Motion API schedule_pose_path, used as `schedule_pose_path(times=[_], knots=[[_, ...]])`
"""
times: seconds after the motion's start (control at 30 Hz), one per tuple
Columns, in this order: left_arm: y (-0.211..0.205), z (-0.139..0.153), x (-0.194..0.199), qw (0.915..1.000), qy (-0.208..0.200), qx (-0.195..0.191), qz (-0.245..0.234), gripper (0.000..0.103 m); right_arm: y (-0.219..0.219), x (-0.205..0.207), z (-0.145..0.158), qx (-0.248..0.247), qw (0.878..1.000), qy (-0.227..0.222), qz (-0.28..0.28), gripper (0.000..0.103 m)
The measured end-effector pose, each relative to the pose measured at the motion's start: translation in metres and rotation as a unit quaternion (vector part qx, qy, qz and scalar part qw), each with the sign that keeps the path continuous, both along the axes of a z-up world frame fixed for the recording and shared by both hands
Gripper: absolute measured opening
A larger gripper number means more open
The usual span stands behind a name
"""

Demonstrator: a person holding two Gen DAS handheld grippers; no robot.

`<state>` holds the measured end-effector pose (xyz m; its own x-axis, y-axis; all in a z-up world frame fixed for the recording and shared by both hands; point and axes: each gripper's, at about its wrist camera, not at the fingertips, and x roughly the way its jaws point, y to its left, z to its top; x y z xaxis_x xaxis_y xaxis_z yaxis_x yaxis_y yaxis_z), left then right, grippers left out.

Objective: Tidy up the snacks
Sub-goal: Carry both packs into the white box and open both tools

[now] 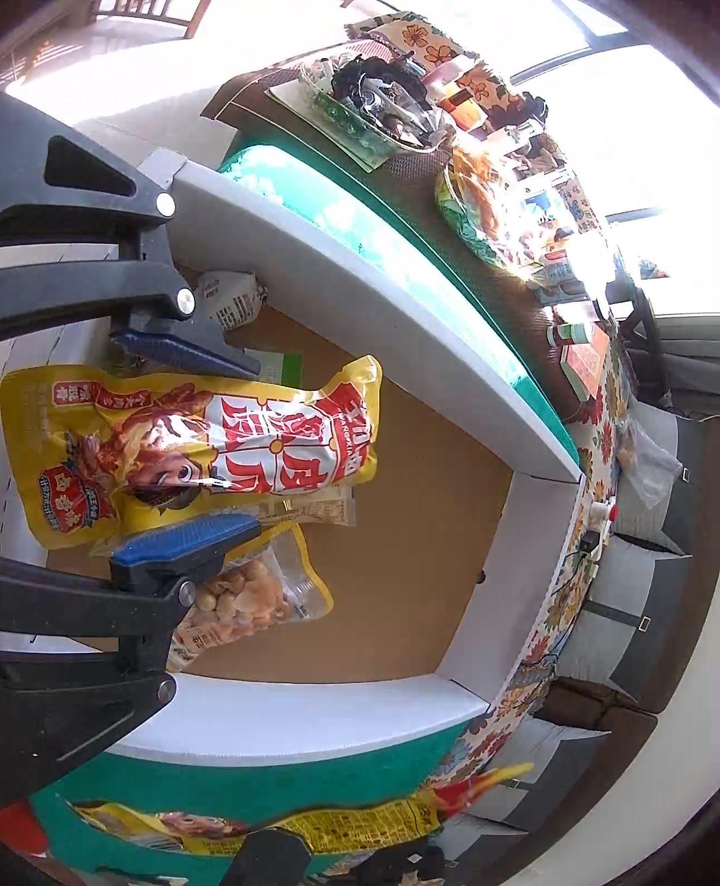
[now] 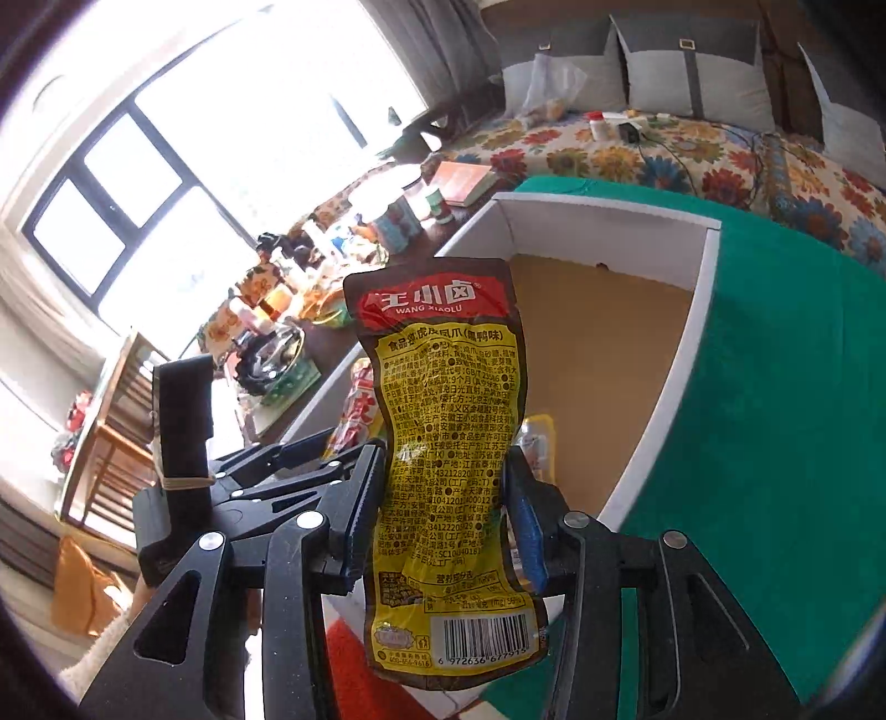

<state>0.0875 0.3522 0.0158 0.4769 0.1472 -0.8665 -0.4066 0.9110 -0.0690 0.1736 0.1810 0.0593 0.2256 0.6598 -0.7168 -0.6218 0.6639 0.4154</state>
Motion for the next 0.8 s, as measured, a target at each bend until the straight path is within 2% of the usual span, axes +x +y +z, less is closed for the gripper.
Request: schedule_pose_path(times=[0.07,0.13,0.17,0.23,0.33,0.37,0.4,0.43,0.53,0.67,0.8], knots=[[0.004,-0.003,-0.009,0.9999,-0.005,0.004,0.008,0.062,0.01,0.001,-0.024,-0.01,1.0,0.013,0.012,0.067],[0.0,0.003,-0.018,0.9996,-0.022,0.013,0.01,0.079,0.013,0.001,-0.045,-0.033,0.999,0.035,0.02,0.068],[-0.003,0.009,-0.023,0.9992,-0.033,0.021,0.008,0.081,0.01,-0.001,-0.051,-0.033,0.998,0.039,0.021,0.068],[-0.009,0.024,-0.032,0.9975,-0.054,0.044,0.005,0.086,-0.002,-0.001,-0.049,-0.029,0.999,0.025,0.019,0.068],[-0.025,0.049,-0.038,0.9927,-0.082,0.089,-0.003,0.092,-0.018,-0.001,-0.022,-0.018,1.0,-0.016,0.014,0.069],[-0.032,0.058,-0.04,0.99,-0.094,0.106,-0.005,0.094,-0.02,-0.002,-0.01,-0.015,0.999,-0.028,0.012,0.072],[-0.036,0.068,-0.042,0.9866,-0.107,0.123,-0.007,0.101,-0.024,-0.002,0.0,-0.015,0.999,-0.041,0.008,0.081],[-0.043,0.077,-0.045,0.9828,-0.121,0.139,-0.005,0.103,-0.029,-0.003,0.008,-0.021,0.998,-0.058,0.002,0.085],[-0.053,0.096,-0.053,0.9748,-0.149,0.164,0.022,0.103,-0.04,-0.006,0.026,-0.051,0.993,-0.103,-0.009,0.085],[-0.057,0.098,-0.061,0.9749,-0.141,0.168,0.037,0.103,-0.05,-0.012,0.034,-0.072,0.989,-0.13,-0.019,0.085],[-0.066,0.091,-0.063,0.9726,-0.122,0.195,0.034,0.103,-0.045,-0.02,0.027,-0.122,0.982,-0.144,-0.027,0.085]])
